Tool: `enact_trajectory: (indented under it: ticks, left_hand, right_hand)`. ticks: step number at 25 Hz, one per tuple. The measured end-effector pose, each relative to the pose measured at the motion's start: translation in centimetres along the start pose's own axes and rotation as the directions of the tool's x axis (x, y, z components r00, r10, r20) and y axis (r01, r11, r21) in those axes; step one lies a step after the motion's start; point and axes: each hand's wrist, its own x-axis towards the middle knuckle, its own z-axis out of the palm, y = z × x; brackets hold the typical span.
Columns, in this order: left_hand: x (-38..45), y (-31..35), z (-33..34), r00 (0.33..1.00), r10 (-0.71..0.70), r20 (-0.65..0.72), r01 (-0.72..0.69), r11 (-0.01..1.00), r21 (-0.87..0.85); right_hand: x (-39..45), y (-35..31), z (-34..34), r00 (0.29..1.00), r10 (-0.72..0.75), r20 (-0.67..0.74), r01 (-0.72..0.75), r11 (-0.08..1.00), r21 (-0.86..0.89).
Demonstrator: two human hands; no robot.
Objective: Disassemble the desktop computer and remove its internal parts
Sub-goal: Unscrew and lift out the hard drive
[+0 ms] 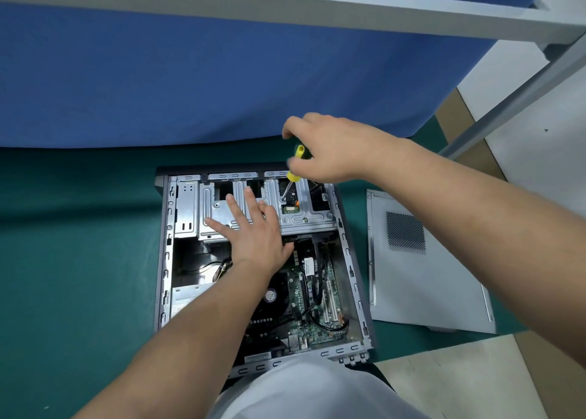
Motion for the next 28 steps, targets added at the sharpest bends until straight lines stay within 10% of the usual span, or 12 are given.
enact_trajectory:
  ticks: [3,7,11,16,20,25,28]
  left_hand:
    - [0.0,0.0,0.1,1.000,0.006,-0.007,-0.006,1.000,0.008]
    - [0.1,-0.1,0.2,1.000,0.014,-0.014,-0.014,1.000,0.001]
    - [0.1,-0.1,0.1,1.000,0.012,-0.021,-0.012,1.000,0.011]
    - [0.2,0.0,0.6,1.000,0.008,-0.028,-0.007,1.000,0.027]
    - [0.2,-0.1,0.7,0.999,0.007,-0.035,-0.006,1.000,0.025]
    - [0.2,-0.1,0.5,0.999,0.007,-0.032,-0.006,0.999,0.032]
    - [0.2,-0.1,0.4,0.999,0.012,-0.033,-0.012,1.000,0.022]
  right_hand:
    - [0.2,-0.1,0.5,0.988,0.047,-0.148,-0.069,0.986,-0.151]
    - [-0.4,0.1,0.0,0.997,-0.071,0.002,0.071,0.991,0.111]
    - [-0.1,-0.7,0.7,0.967,0.187,-0.171,-0.217,0.960,-0.178]
    - [-0.7,-0.3,-0.7,0.988,-0.114,0.100,0.092,0.976,0.196]
    - [-0.3,-1.5,0.5,0.968,0.197,-0.155,-0.225,0.956,-0.187]
    - [-0.3,-0.5,-0.1,0.996,-0.083,0.013,0.083,0.996,0.030]
    - [-0.4,-1.2,0.4,0.981,0.099,-0.167,-0.128,0.976,-0.175]
